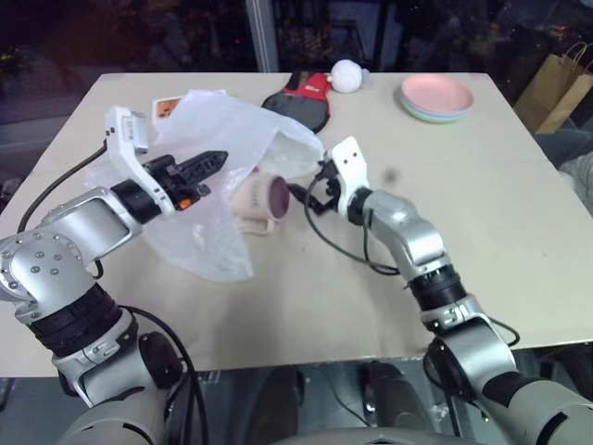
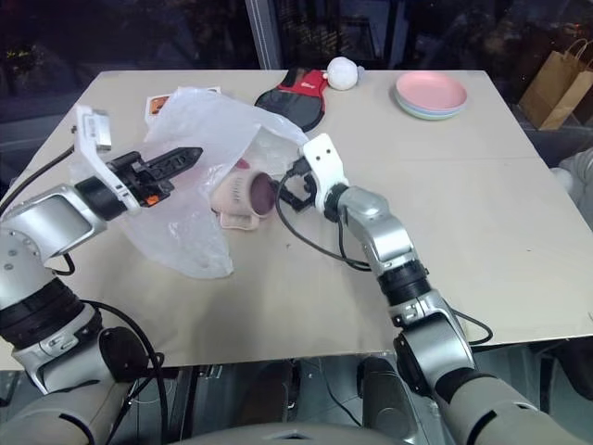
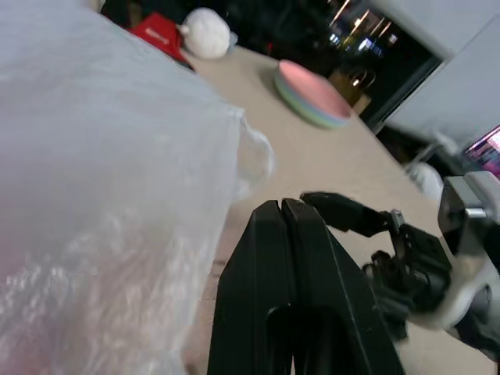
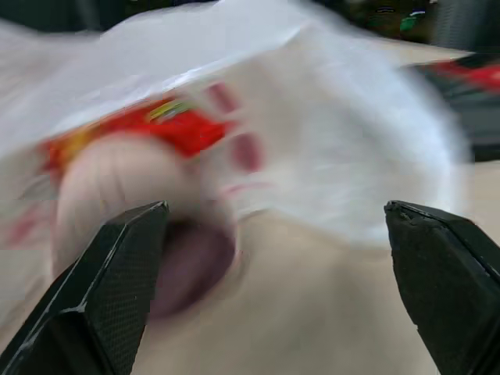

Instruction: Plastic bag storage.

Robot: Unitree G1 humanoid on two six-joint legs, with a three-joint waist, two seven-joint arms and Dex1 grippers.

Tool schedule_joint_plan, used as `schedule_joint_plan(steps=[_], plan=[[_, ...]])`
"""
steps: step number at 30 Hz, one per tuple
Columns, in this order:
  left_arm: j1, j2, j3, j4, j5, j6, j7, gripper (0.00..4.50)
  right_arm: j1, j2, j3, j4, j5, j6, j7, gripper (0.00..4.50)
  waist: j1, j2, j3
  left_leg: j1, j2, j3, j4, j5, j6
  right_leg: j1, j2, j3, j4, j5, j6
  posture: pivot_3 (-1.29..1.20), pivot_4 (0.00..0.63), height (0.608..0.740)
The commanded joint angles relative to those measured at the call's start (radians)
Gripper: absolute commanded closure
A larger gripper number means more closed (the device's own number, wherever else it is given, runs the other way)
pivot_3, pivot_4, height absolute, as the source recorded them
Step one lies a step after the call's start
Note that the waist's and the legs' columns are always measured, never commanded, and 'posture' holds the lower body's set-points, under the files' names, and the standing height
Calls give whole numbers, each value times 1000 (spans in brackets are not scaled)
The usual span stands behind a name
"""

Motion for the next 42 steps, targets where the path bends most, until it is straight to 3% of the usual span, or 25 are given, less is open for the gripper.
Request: schedule_joint_plan(steps=[1,7,14,19,22,25,29,30,32,36,42], plan=[[-28,60,37,27,-38,-30,-11,4500,-71,20,-15,104,-28,-68,-19,25,-2,0,0,0,1,0,0,0,0,0,1,0,0,0,-1,0,150,740],[13,110,10,25,-46,-51,-19,4500,16,-11,45,-53,55,134,165,25,5,0,0,-2,2,1,-1,0,0,0,1,0,-4,1,-1,0,150,740],[75,151,-65,-23,-32,-114,-44,4500,76,27,-19,-157,172,372,151,25,5,0,0,-2,2,1,-2,0,0,-1,1,0,-3,1,-2,0,150,740],[163,307,-318,-136,165,-329,-112,4500,60,71,-55,-88,211,373,153,25,5,0,0,-1,2,1,-2,0,0,-1,2,0,-3,1,-2,0,150,740],[162,349,-407,-174,208,-379,-131,4500,28,93,-69,-1,205,320,156,754,6,1,0,-1,2,2,-3,0,0,-1,2,0,-4,1,-2,0,150,740],[169,383,-468,-199,258,-418,-145,3162,2,108,-74,61,200,276,168,2380,5,1,0,-2,2,2,-3,0,0,-1,2,0,-4,1,-2,0,150,740],[143,382,-483,-158,336,-457,-95,1424,-15,122,-84,101,211,236,186,4235,5,1,0,-2,3,2,-5,0,0,-2,2,1,-5,1,-2,0,150,740],[138,381,-481,-148,347,-462,-92,939,-16,124,-85,104,213,231,191,4500,5,1,0,-2,3,2,-5,0,0,-2,2,0,-5,1,-2,0,150,740],[143,407,-500,-145,369,-483,-126,70,-15,126,-87,104,214,218,201,4500,5,1,0,-2,3,2,-6,0,0,-2,3,1,-5,1,-2,0,150,740],[136,453,-626,-183,461,-494,-133,70,11,115,-110,49,227,226,183,4500,5,1,1,-2,3,3,-6,0,0,-2,3,1,-5,1,-2,0,150,740],[84,472,-846,-252,635,-443,-82,70,145,-13,-197,-181,225,325,56,4500,14,1,1,-3,3,3,-6,0,0,-2,2,0,-6,1,-2,0,150,740]])
